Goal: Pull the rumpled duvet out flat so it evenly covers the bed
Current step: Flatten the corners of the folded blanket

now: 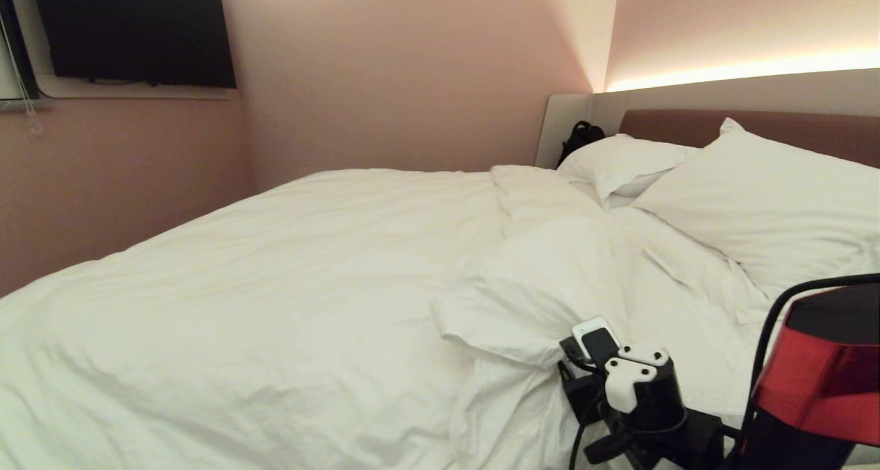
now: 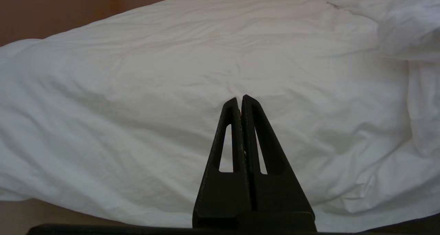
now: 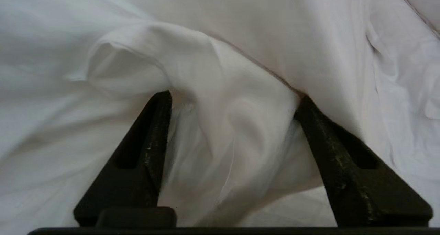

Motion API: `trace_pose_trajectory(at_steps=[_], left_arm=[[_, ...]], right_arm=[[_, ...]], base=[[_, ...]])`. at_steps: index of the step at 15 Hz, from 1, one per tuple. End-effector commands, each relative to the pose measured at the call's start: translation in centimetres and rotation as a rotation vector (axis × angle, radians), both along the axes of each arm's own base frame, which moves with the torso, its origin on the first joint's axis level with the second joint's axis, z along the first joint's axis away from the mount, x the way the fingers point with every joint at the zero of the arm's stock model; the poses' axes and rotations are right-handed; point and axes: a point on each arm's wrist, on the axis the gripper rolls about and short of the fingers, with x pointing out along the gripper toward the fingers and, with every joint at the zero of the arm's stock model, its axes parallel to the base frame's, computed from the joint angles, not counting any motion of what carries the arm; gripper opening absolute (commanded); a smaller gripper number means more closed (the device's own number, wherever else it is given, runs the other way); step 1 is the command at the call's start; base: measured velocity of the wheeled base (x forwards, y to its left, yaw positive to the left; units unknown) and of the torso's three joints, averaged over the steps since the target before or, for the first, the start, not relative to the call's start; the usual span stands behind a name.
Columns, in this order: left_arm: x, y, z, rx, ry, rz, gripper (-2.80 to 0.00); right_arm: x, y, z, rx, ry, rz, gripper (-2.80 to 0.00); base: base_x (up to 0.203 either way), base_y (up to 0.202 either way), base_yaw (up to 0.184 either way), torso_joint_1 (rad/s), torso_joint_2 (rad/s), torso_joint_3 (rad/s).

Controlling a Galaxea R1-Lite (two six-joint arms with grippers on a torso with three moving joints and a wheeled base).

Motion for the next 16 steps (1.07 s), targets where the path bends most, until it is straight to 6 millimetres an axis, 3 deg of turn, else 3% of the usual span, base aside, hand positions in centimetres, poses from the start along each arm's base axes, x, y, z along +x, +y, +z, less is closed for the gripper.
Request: trace_pose_trajectory(at_steps=[1, 8, 16], left_arm=[[0.0, 0.0, 0.0, 0.0, 0.001, 0.0, -2.8], [0.0, 0.0, 0.0, 0.0, 0.001, 0.0, -2.8], [0.0, 0.0, 0.0, 0.0, 0.001, 0.0, -2.8]], right_arm=[[-1.8, -1.3, 1.5, 0.031, -0.042, -0.001, 0.0], [-6.1, -4.5, 4.2, 0.081, -0.106, 0.007, 0.0], [-8.1, -6.3, 10.4, 0.159, -0.354, 0.005, 0.0]], base=[[0.0, 0.0, 0.0, 0.0, 0.0, 0.0], [0.0, 0.0, 0.0, 0.0, 0.0, 0.0], [0.0, 0.0, 0.0, 0.0, 0.0, 0.0]])
